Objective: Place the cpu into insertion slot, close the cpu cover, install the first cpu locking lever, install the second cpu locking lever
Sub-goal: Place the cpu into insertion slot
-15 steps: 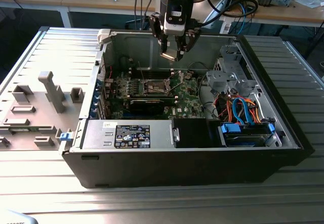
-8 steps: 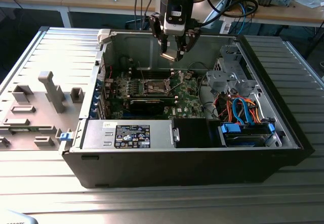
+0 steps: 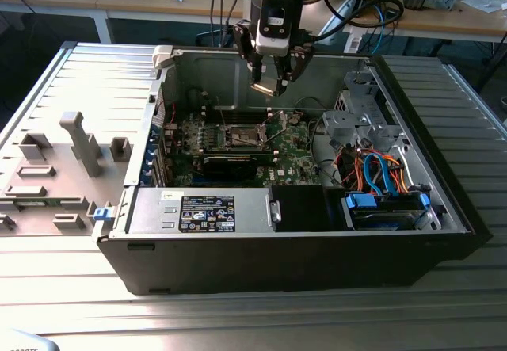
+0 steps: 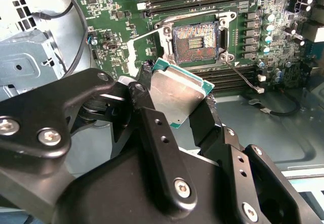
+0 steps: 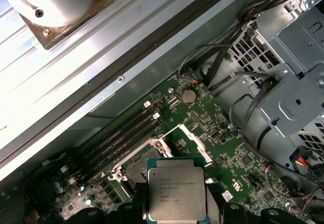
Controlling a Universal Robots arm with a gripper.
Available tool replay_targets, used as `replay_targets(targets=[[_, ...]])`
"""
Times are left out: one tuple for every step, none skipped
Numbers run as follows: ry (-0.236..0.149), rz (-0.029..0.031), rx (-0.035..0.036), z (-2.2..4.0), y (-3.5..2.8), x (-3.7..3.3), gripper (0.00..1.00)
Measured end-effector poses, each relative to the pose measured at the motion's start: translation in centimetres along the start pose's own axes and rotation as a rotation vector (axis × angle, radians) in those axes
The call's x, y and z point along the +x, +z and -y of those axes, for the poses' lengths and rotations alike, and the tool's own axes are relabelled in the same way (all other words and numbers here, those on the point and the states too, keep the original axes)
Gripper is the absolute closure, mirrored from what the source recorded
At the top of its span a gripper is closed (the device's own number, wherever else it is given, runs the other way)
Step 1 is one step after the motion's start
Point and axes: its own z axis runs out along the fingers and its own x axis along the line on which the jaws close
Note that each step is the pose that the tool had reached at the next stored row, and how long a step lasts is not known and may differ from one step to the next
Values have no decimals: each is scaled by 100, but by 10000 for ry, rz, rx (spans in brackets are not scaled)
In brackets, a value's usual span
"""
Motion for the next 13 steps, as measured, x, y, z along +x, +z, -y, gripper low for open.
replay_targets(targets=[[4,-1,0,0,0,0,45],[75,8,5,1,6,0,45],[74,13,11,6,16,2,45],[74,14,12,6,17,2,45],[76,14,12,6,17,2,45],[87,14,12,6,17,2,45],[97,15,13,6,17,2,45],[101,15,12,6,18,2,45],[106,16,12,6,18,2,45],[116,16,12,6,18,2,45],[124,16,12,6,19,2,45],[130,17,12,6,19,2,45],[133,17,12,6,19,2,45]])
